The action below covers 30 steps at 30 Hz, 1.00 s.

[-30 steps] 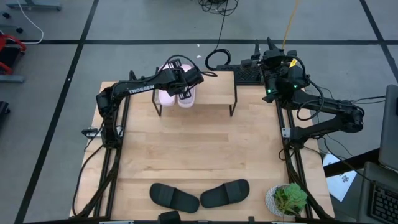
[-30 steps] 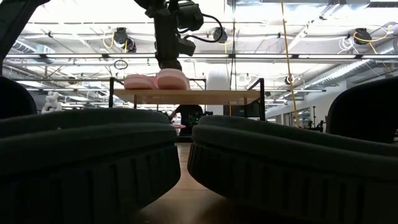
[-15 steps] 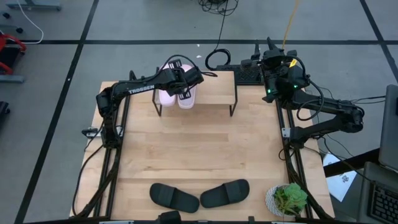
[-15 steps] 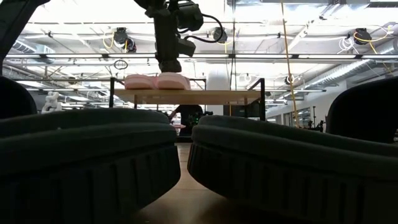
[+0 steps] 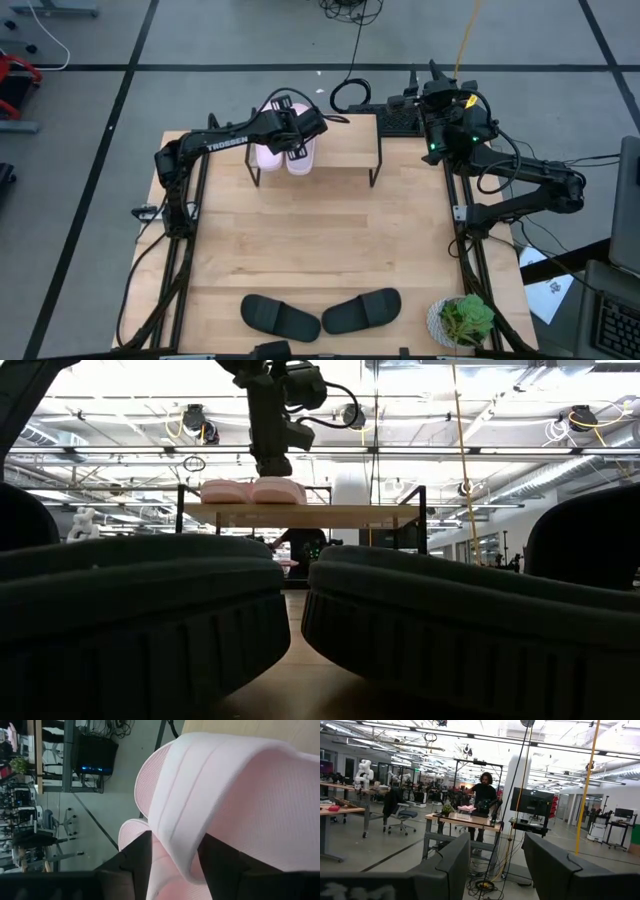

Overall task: Pick and place slides into the shelf
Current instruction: Put the pink slide on the shelf, then put the right black slide on the shelf

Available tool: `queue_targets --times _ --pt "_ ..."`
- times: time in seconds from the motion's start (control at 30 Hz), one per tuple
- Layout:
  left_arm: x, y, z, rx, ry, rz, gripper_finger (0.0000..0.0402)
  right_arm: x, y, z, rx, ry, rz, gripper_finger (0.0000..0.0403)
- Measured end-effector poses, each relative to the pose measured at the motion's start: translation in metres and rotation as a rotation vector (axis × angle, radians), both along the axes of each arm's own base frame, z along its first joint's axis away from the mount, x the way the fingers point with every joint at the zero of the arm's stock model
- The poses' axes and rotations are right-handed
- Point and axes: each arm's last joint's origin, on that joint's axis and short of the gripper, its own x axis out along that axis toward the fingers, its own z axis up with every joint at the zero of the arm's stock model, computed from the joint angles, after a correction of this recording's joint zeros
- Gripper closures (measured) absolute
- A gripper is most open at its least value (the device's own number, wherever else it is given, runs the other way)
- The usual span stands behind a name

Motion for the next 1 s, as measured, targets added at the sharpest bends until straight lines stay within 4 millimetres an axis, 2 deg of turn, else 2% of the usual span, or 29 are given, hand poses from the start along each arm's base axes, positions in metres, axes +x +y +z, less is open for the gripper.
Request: queue_targets --times 0.3,0.53,0.63,0.8,1.0 --pt "-0.001 -0.013 0.011 0.007 -0.031 -0.024 0.0242 0.000 0.000 0.000 0.000 0.000 0.000 0.0229" --pt "-0.002 -0.041 0.020 -0.012 -0.045 -0.064 0.0242 0.000 0.000 0.000 0.000 0.000 0.000 0.0229" --pt "-0.009 -0.063 0.031 -0.019 -0.043 -0.096 0.0242 0.000 0.000 0.000 0.000 0.000 0.000 0.0229" --pt "-0.026 -0.108 0.060 -0.041 -0.160 -0.159 0.0243 0.000 0.000 0.000 0.000 0.001 -0.001 0.0229" --pt "-0.043 -0.181 0.081 -0.345 -0.281 -0.422 0.0243 -0.001 0.000 0.001 -0.009 0.014 -0.009 0.0229"
